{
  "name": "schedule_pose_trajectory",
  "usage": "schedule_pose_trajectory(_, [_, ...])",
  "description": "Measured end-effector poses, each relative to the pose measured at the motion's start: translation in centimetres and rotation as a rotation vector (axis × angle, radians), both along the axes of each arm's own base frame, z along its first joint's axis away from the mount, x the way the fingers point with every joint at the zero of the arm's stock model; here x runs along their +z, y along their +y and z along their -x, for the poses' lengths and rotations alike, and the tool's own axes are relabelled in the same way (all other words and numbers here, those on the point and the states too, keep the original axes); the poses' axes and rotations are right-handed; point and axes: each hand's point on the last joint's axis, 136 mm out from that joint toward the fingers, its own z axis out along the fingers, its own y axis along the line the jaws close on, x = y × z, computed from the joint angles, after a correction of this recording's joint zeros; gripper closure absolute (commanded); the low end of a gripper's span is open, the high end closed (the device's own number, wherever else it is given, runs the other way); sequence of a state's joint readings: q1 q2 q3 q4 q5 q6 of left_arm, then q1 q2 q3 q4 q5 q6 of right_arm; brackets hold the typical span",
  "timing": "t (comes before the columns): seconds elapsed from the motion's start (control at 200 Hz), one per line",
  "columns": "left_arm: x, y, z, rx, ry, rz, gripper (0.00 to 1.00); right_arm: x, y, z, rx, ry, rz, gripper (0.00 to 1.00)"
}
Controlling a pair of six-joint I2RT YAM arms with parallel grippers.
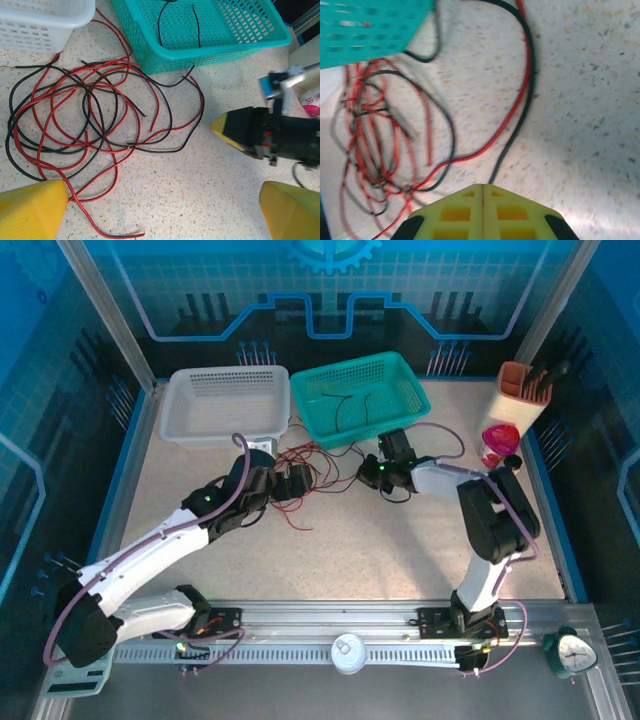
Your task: Untangle the cables
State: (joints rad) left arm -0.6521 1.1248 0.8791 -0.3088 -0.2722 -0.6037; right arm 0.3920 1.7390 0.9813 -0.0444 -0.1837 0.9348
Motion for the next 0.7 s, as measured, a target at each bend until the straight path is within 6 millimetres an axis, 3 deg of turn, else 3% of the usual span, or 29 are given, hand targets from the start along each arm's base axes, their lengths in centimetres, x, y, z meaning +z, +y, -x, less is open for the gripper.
schedule_pose_trajectory(0.21, [0.0,0.0,0.0,0.000,-0.001,0.000,0.01,10.4,0.5,0.2,0.057,-0.274,0.010,1.00])
schedule_pose_trajectory(0.315, [-0.1,0.0,0.0,0.001,0.002,-0.002,0.01,13.8,1.2,0.0,0.094,-0.367,0.012,0.99])
schedule_pose_trajectory(0.415, [-0.8,0.1,-0.2,0.011,0.019,-0.021,0.01,14.3,1.8,0.2,0.129,-0.382,0.036,0.78])
schedule_pose_trajectory(0.49, [-2.8,0.6,-0.5,0.047,0.086,-0.040,0.04,13.8,2.9,1.0,0.172,-0.372,0.062,0.64])
schedule_pose_trajectory(0.605, [-6.9,2.6,-1.0,0.142,0.221,-0.081,0.15,12.7,5.0,2.7,0.257,-0.361,0.095,0.55])
schedule_pose_trajectory(0.7, [-9.4,4.4,-0.7,0.218,0.300,-0.094,0.20,12.1,5.5,3.4,0.280,-0.349,0.113,0.52])
